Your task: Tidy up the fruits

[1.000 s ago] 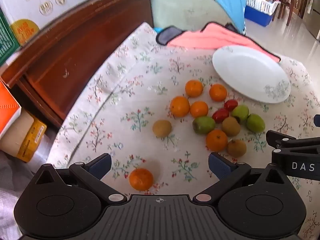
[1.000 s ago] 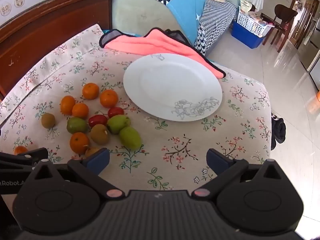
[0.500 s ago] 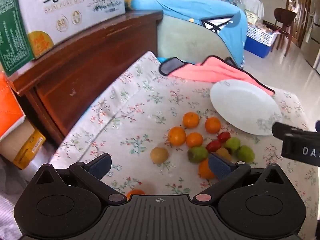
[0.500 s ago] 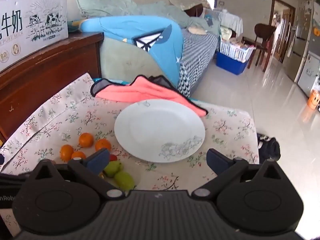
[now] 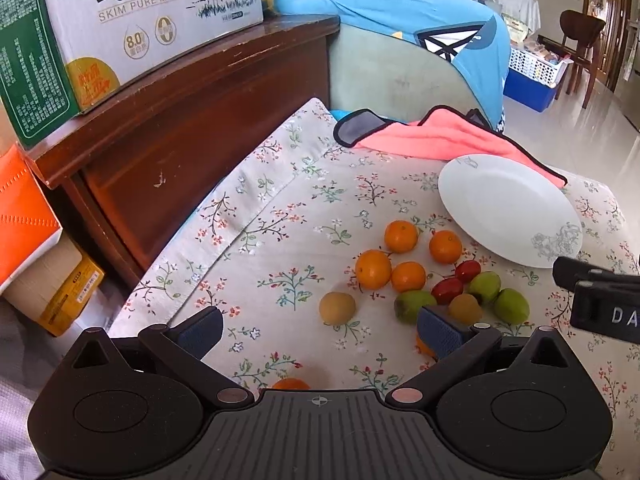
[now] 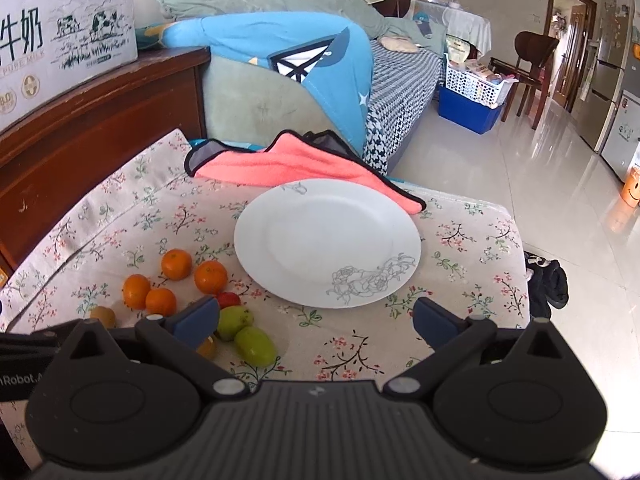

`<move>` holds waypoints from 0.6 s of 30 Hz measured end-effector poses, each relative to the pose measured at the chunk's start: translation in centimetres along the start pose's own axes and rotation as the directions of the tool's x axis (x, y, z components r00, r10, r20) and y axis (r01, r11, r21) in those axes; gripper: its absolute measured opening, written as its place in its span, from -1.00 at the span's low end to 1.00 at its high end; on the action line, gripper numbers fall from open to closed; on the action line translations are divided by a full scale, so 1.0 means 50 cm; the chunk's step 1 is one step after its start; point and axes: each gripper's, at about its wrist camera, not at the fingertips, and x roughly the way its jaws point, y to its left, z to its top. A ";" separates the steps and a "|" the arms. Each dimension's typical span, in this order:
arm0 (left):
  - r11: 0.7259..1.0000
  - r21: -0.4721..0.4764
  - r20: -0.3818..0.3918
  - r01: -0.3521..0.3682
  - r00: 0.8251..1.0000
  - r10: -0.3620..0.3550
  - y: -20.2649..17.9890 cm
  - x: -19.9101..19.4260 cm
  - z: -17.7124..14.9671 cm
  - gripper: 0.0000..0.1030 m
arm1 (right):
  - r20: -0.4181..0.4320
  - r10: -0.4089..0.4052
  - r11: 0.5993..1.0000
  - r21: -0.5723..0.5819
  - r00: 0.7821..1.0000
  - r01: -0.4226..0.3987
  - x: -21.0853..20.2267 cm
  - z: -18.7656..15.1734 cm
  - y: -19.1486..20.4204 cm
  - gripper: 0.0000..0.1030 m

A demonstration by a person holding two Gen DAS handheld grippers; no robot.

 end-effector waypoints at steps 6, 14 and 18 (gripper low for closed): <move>1.000 -0.003 0.011 -0.010 1.000 0.010 -0.001 -0.002 0.001 1.00 | -0.042 0.009 1.000 -0.019 0.999 -0.010 0.013 -0.002 0.006 0.98; 0.999 -0.037 -0.044 0.001 0.999 -0.003 0.002 0.009 0.000 1.00 | -0.079 0.000 0.999 -0.047 0.997 -0.004 0.025 -0.011 0.015 0.98; 0.999 -0.038 -0.063 0.020 0.998 -0.022 0.000 0.016 -0.003 1.00 | -0.089 -0.008 0.999 -0.035 0.996 0.005 0.028 -0.012 0.015 0.98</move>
